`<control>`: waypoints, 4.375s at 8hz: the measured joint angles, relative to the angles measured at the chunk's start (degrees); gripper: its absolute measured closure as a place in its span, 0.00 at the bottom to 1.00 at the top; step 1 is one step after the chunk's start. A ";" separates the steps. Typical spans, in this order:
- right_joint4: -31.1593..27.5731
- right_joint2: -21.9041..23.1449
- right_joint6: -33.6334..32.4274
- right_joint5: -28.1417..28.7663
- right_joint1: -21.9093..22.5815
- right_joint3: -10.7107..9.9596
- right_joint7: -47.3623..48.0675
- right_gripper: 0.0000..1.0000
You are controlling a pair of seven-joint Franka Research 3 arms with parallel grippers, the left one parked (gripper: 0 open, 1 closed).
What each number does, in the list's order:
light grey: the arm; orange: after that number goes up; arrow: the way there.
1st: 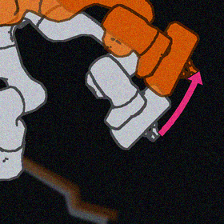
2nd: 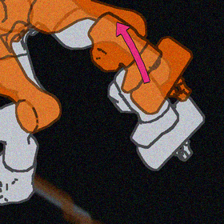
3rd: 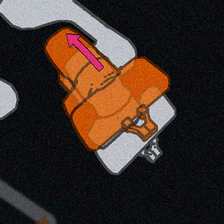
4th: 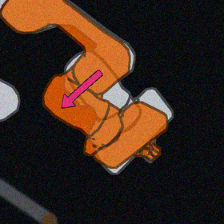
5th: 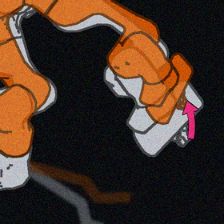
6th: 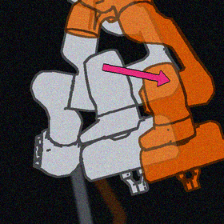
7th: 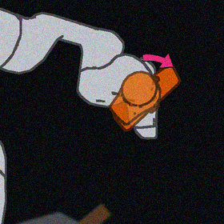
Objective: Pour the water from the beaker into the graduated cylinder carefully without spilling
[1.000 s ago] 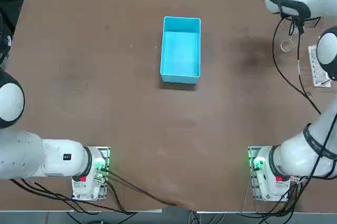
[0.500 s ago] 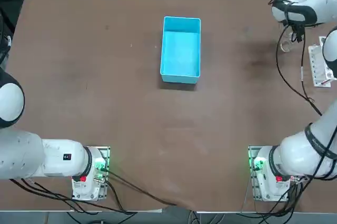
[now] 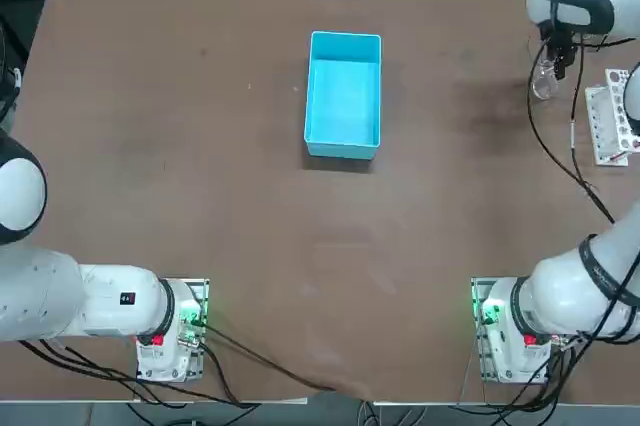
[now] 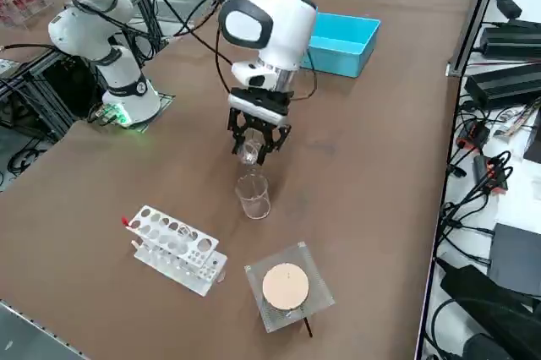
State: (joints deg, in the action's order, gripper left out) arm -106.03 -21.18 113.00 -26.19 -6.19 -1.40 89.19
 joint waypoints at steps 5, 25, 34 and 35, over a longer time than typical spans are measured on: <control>0.76 0.69 1.98 10.59 -4.67 -0.14 -12.46 0.40; 2.46 -0.38 5.60 24.57 -10.64 -0.11 -27.26 0.40; 2.52 -0.38 -1.28 -5.11 -1.48 0.52 2.49 0.40; 2.51 -0.40 -3.88 -10.86 0.61 0.59 8.67 0.40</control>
State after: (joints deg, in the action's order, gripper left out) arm -103.52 -21.58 109.13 -37.05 -5.58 -0.81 97.87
